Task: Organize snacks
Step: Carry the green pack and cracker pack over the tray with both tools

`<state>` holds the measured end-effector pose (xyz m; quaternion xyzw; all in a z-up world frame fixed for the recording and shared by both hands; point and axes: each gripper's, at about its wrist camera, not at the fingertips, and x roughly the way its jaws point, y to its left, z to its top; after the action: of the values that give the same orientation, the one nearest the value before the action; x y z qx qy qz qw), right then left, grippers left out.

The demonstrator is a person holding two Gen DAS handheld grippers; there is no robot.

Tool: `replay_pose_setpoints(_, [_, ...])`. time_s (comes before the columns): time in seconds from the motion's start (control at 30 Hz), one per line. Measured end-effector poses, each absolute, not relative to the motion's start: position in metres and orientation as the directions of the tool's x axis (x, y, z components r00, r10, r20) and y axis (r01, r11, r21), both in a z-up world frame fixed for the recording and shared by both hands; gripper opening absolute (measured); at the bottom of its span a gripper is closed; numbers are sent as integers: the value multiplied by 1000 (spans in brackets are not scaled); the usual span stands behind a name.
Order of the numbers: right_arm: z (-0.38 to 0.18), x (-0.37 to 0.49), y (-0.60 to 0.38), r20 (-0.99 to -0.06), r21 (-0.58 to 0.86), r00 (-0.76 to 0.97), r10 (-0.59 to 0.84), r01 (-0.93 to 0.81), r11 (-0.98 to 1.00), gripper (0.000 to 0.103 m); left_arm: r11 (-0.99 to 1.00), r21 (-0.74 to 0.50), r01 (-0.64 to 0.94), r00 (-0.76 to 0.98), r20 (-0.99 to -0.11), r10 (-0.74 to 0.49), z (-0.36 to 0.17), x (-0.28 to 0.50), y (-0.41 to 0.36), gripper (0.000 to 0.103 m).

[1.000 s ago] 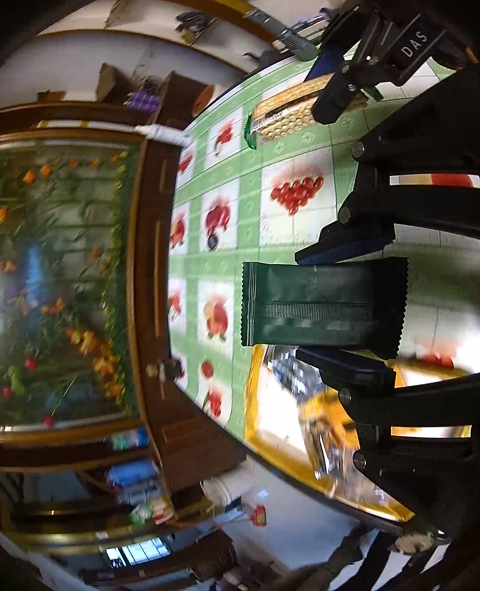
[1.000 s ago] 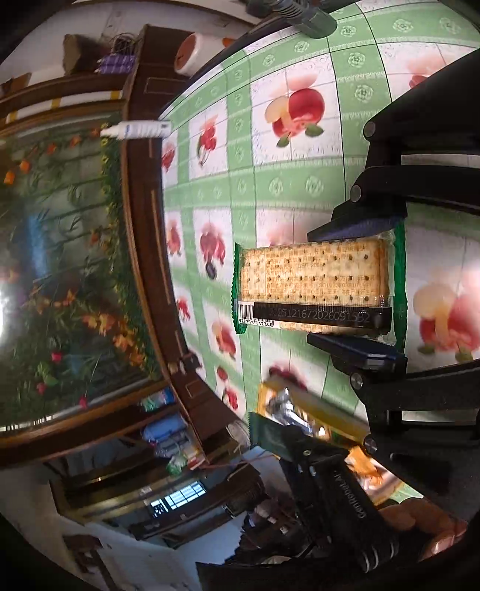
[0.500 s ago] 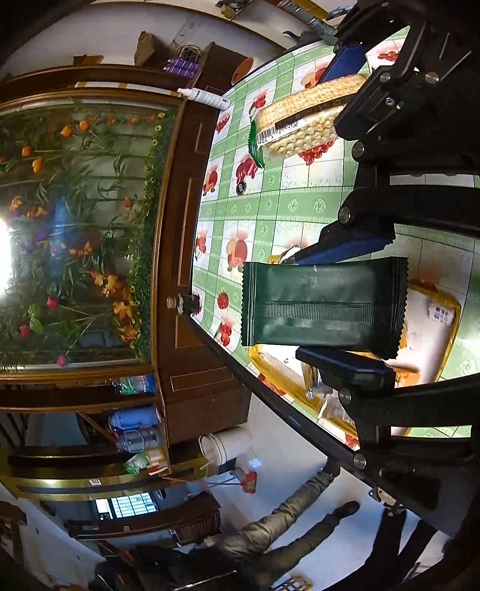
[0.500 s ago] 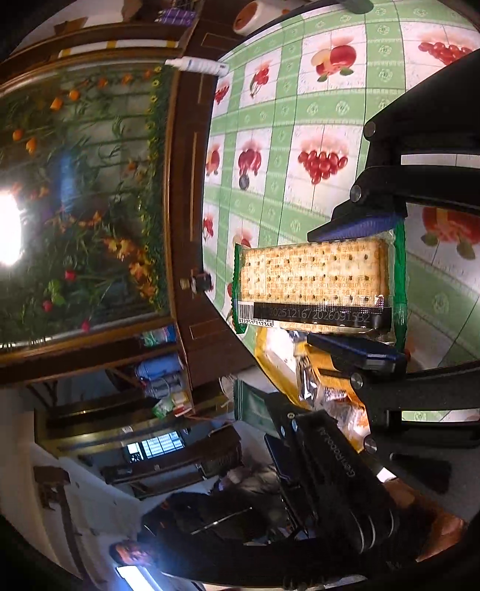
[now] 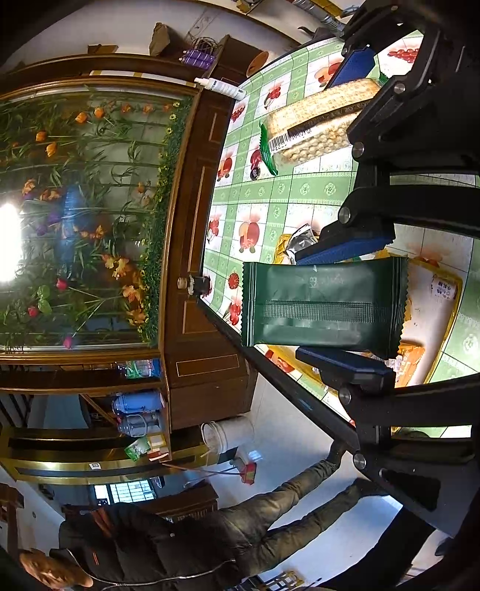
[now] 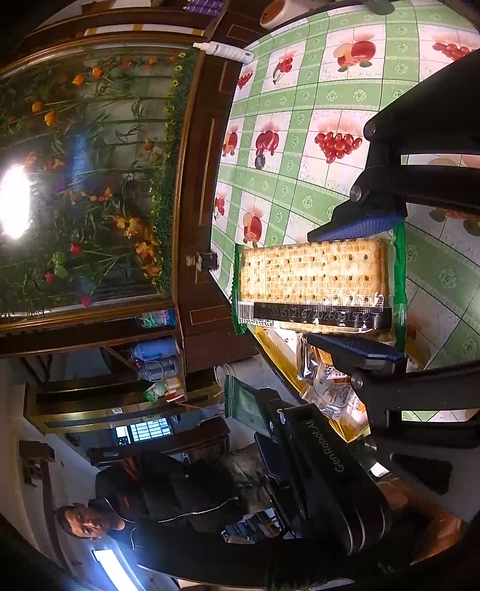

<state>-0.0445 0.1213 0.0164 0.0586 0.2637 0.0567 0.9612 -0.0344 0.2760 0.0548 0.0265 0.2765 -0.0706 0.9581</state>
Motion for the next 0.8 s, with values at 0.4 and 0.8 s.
replay_pose_setpoints(0.4, [18, -37, 130, -498, 137, 852, 161, -107, 985, 48, 991, 6, 134, 834, -541, -110, 55, -33, 287, 42])
replay_pose_setpoints(0.8, [19, -28, 146, -501, 126, 844, 192, -149, 981, 48, 994, -1, 109, 832, -547, -92, 55, -30, 304, 42])
